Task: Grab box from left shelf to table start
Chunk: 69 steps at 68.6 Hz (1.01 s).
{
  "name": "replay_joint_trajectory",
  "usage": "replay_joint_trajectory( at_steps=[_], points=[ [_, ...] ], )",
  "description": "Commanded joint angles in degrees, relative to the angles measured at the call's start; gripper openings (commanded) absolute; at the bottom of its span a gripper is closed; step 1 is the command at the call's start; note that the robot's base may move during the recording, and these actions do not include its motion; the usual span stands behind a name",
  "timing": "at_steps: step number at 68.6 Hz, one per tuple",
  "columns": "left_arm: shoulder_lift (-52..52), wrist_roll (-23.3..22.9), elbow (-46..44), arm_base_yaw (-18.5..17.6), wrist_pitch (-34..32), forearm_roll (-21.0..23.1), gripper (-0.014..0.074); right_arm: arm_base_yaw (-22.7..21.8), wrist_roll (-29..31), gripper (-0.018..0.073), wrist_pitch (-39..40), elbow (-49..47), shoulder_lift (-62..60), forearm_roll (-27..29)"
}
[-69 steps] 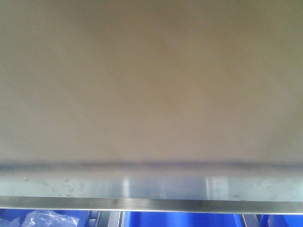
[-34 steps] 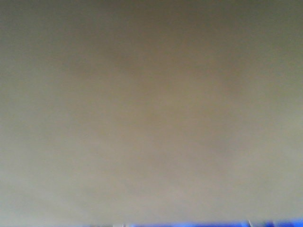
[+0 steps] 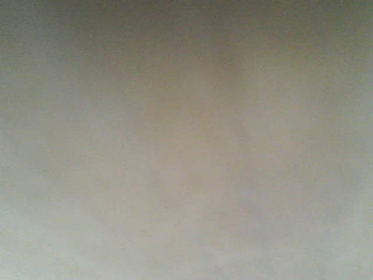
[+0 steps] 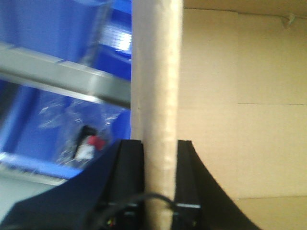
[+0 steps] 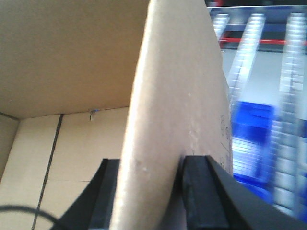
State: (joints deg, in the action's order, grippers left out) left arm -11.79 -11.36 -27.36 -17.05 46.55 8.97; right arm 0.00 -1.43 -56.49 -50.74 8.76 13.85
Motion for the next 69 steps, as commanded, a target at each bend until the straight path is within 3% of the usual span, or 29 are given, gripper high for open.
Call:
replay_joint_trajectory(
  at_steps=[1, 69],
  points=[
    [-0.4, -0.1, -0.4, -0.1, 0.7, -4.9, -0.0092, -0.2, -0.5, 0.0058, 7.7, -1.4, 0.7, -4.0],
    [-0.4, -0.1, -0.3, -0.1, 0.7, -4.9, -0.0092, -0.2, -0.5, 0.0058, 7.5, -1.4, 0.7, -4.0]
  ],
)
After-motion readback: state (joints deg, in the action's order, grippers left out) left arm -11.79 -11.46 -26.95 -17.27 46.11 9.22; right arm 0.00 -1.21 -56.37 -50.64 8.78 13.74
